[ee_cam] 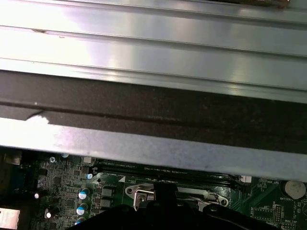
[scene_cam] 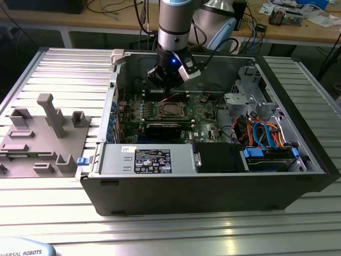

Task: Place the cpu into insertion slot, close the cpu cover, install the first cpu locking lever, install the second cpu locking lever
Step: 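Install the first cpu locking lever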

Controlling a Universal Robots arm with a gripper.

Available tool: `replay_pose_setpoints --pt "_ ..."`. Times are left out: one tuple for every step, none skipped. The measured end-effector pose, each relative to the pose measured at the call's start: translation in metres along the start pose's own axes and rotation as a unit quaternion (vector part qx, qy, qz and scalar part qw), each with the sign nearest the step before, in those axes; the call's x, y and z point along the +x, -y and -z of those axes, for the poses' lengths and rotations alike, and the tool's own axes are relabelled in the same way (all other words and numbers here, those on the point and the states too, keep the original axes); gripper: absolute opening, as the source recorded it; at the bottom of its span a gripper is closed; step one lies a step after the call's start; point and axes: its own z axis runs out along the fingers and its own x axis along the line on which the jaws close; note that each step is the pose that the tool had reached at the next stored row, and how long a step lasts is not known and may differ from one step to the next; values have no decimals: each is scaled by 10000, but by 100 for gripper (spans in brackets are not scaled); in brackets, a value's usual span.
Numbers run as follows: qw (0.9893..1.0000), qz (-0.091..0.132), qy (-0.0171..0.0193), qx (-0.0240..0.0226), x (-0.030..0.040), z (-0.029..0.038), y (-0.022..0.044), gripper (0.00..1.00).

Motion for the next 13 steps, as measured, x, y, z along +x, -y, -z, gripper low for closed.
replay_pose_setpoints --pt "10000 1 0 -1 -1 -5 -3 11" --pt "10000 2 0 -3 -2 -8 -5 11" --pt "10000 2 0 -5 -2 -11 -6 11" --pt "10000 2 0 -7 -2 -15 -8 11" --pt "10000 2 1 -10 -2 -20 -8 11" --pt "10000 2 1 -10 -2 -24 -8 11" --pt "10000 3 1 -10 -2 -30 -7 11" --pt "10000 3 0 -10 -2 -35 -7 11" --pt "10000 3 0 -10 -2 -40 -7 11" --pt "10000 3 0 -10 -2 -46 -6 11" --pt "10000 3 0 -10 -2 -57 -6 11" --pt "10000 3 0 -10 -3 -65 -5 11" --pt "10000 2 0 -10 -3 -76 -4 11"
